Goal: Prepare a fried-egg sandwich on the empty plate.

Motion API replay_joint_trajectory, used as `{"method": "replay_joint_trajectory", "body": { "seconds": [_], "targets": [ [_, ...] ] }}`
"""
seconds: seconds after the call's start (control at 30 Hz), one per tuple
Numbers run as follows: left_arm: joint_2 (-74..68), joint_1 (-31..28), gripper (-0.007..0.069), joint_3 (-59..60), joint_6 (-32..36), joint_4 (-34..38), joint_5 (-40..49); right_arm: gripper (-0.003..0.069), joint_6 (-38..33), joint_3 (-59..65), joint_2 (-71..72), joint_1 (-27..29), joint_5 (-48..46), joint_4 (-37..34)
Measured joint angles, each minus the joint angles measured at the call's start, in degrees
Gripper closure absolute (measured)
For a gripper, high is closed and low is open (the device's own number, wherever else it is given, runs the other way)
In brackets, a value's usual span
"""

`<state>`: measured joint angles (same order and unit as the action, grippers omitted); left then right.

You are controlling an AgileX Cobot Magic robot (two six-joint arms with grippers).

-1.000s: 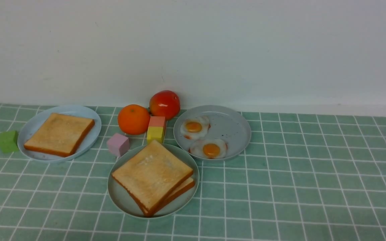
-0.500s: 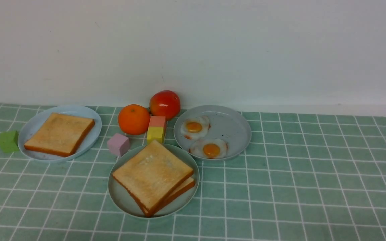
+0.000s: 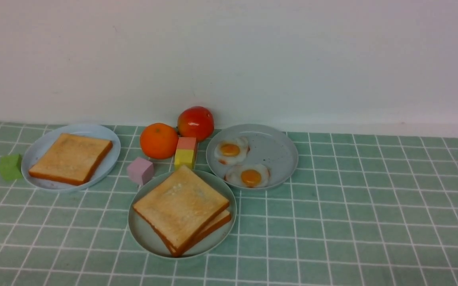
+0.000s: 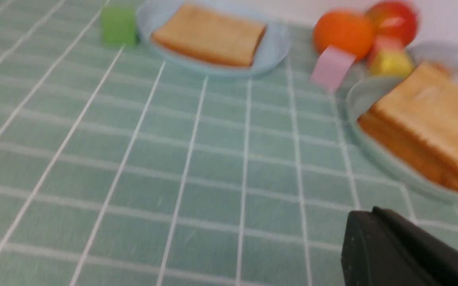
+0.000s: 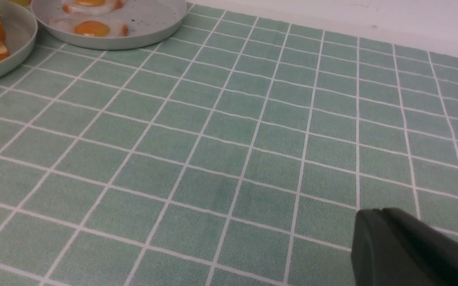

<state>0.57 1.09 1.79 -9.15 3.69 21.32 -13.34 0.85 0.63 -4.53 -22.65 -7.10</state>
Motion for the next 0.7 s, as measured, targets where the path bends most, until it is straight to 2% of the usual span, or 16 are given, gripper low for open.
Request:
{"method": "replay_joint_trajectory", "body": {
  "seconds": [0.7],
  "targets": [
    [0.04, -0.40, 0.0638, 0.00, 0.00, 1.17, 0.20, 0.0603, 0.00, 0.00, 0.00, 0.00, 0.00, 0.00]
  ]
}}
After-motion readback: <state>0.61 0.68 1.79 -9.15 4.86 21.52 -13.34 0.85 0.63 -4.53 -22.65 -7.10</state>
